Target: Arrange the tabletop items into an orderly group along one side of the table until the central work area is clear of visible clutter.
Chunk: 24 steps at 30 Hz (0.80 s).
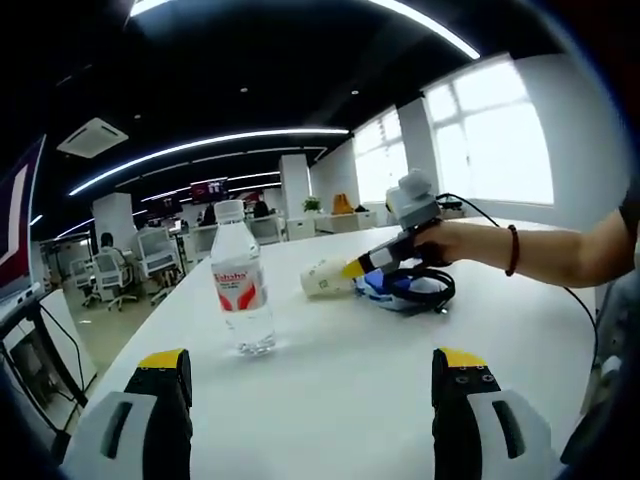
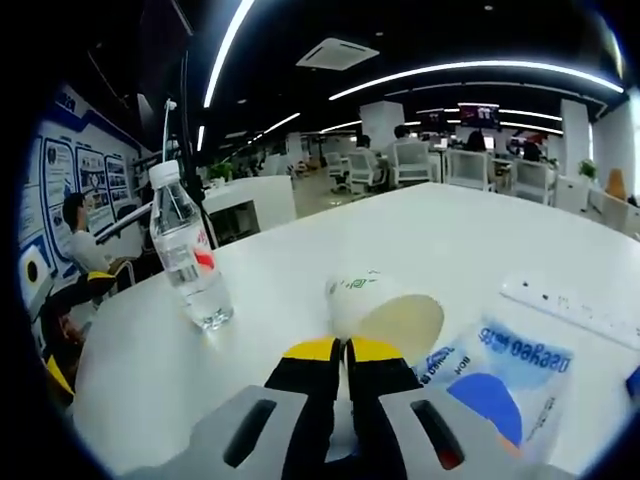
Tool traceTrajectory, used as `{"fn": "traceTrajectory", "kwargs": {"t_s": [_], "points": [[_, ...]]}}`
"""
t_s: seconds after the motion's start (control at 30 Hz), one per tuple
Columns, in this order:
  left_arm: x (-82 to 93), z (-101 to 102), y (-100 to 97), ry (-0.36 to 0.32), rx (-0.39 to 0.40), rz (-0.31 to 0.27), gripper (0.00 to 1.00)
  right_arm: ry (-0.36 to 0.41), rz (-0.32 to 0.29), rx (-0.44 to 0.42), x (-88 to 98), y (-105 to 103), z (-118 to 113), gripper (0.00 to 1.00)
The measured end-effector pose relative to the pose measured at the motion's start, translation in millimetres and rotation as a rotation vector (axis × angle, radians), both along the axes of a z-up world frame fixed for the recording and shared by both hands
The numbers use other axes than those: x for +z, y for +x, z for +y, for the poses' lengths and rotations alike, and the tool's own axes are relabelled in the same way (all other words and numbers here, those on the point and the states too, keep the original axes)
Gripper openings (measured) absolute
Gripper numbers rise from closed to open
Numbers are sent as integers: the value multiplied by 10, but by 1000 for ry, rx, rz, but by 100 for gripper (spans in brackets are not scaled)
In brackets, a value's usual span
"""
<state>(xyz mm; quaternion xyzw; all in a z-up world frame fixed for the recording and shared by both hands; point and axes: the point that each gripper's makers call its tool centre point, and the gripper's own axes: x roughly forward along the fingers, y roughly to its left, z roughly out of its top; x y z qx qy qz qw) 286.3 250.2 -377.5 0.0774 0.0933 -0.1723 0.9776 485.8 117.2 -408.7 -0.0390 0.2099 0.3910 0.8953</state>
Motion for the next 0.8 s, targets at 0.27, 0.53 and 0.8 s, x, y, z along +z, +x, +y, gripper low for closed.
{"fn": "traceTrajectory", "kwargs": {"t_s": [0.27,0.53,0.8], "points": [[-6,9,-10,4,4,-1,100,0,2,22,15,-35,40,0],[-3,1,-12,15,4,-1,100,-11,-3,47,57,-113,37,0],[-7,-16,-14,13,2,-3,100,-76,-31,90,95,-189,28,0]]}}
